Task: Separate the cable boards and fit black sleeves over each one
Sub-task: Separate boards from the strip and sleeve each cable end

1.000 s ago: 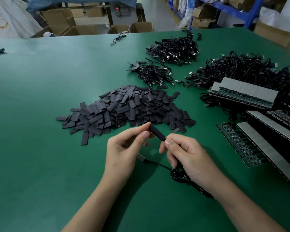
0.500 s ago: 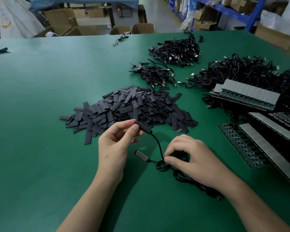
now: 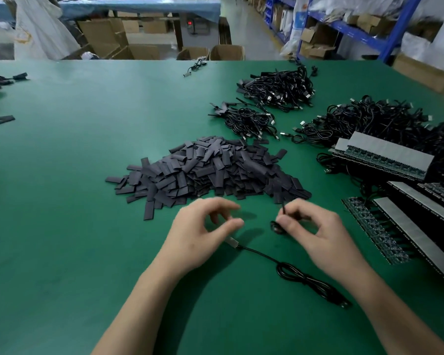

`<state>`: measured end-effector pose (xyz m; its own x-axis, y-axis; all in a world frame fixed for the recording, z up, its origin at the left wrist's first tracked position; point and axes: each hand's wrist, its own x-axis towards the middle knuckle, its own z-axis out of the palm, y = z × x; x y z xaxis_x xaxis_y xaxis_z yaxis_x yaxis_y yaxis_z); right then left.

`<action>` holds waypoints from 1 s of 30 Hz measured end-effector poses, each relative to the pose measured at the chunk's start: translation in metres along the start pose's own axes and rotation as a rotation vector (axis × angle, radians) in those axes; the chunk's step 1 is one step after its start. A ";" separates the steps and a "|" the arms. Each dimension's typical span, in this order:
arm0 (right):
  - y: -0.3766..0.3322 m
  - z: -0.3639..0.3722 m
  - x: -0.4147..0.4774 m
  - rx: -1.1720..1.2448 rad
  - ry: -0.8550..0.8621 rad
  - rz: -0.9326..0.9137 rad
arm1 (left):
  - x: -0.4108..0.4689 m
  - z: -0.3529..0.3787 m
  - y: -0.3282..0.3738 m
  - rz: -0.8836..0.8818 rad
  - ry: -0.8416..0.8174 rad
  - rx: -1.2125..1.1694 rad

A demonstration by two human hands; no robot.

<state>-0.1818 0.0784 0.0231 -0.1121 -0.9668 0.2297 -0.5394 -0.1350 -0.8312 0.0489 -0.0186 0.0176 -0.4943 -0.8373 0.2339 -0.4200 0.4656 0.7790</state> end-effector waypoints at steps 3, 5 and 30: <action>-0.002 -0.007 0.008 0.023 0.098 0.031 | -0.001 -0.008 -0.005 0.068 -0.262 0.196; -0.002 -0.013 0.018 -0.076 0.120 0.006 | -0.001 -0.012 -0.007 0.086 -0.304 0.188; -0.018 0.030 0.037 0.341 -0.332 0.308 | 0.002 0.009 -0.006 0.470 0.290 0.165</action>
<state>-0.1516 0.0389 0.0312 0.0767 -0.9815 -0.1754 -0.2174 0.1552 -0.9637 0.0434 -0.0206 0.0082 -0.4377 -0.5630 0.7010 -0.3305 0.8258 0.4569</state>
